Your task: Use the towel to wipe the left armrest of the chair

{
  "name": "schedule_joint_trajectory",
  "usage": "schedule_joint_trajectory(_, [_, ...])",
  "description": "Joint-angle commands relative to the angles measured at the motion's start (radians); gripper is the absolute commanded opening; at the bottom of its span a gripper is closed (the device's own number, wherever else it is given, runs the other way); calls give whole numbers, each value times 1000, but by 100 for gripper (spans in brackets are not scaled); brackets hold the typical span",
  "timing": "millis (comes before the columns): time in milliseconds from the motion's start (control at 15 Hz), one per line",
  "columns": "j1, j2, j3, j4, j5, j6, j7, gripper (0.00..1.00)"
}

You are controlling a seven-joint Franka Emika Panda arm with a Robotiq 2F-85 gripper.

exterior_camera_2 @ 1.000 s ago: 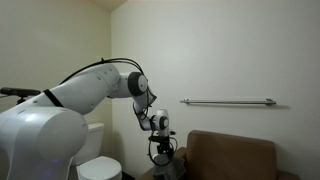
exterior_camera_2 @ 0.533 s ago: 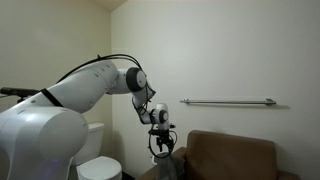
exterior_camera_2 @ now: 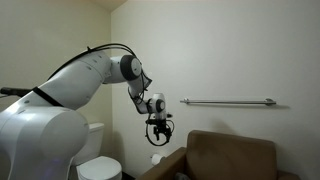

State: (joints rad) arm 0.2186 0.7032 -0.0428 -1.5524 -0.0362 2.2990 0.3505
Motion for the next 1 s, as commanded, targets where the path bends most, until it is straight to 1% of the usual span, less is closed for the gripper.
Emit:
schedule_joint_trajectory(0, [7, -145, 9, -174, -7, 10, 14, 100])
schedule_joint_trajectory(333, [-38, -260, 96, -338, 89, 1, -70, 100])
schedule_joint_trajectory(400, [-9, -182, 63, -233, 38, -2, -10, 100])
schedule_joint_trajectory(467, [-8, -192, 70, -249, 42, -2, -12, 100])
schedule_joint_trajectory(933, [-9, -179, 67, -232, 42, -2, -12, 100])
